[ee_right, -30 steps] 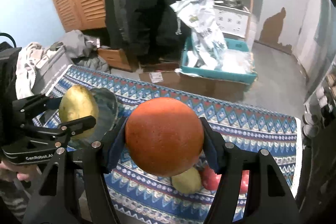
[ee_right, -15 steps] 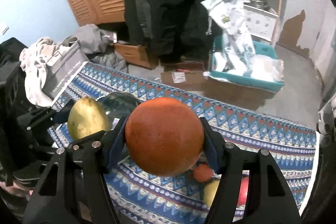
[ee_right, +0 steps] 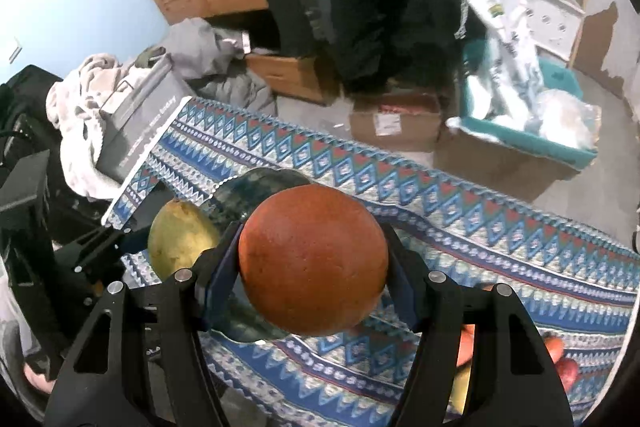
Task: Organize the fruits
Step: 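Carry the pear with the left tool while the right tool carries the orange over the bowl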
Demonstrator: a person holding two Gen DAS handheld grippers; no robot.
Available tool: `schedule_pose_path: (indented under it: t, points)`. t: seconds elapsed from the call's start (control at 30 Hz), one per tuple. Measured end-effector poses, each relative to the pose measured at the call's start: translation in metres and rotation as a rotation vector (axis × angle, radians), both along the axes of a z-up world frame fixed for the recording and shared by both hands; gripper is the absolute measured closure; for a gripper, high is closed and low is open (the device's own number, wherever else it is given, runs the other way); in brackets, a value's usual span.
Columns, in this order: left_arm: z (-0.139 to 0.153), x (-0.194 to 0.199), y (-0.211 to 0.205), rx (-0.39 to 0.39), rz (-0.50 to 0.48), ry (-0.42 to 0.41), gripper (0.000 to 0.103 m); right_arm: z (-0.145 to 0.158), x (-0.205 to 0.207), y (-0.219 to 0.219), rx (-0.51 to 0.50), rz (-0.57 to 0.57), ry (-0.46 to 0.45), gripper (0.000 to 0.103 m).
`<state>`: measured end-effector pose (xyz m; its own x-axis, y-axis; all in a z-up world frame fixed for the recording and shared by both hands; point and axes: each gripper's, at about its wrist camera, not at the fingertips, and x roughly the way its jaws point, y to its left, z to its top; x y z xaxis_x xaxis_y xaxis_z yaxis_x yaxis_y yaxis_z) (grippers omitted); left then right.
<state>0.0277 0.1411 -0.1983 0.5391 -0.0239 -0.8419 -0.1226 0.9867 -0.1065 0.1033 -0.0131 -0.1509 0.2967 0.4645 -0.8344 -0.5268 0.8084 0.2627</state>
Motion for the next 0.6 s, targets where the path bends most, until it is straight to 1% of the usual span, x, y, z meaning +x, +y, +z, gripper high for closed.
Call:
schedule_pose_path:
  t: [0.1, 0.2, 0.27, 0.43, 0.5, 0.6]
  points:
    - [-0.013, 0.000, 0.012, -0.008, 0.024, 0.031, 0.037, -0.011, 0.003, 0.014, -0.009, 0.014, 0.028, 0.036]
    - [-0.027, 0.001, 0.021, 0.002, 0.043, 0.063, 0.037, -0.026, 0.008, 0.029, -0.020, 0.025, 0.063, 0.036]
    - [-0.034, 0.002, 0.024, 0.004, 0.051, 0.080, 0.037, -0.034, 0.010, 0.034, -0.028, 0.025, 0.079, 0.036]
    - [-0.054, 0.003, 0.036, -0.030, 0.067, 0.132, 0.037, -0.054, 0.016, 0.048, -0.062, 0.033, 0.117, 0.036]
    - [-0.060, 0.003, 0.039, -0.024, 0.072, 0.148, 0.037, -0.060, 0.016, 0.051, -0.066, 0.035, 0.131, 0.036]
    - [-0.069, 0.003, 0.042, -0.021, 0.076, 0.172, 0.037, -0.071, 0.014, 0.057, -0.098, 0.052, 0.140, 0.036]
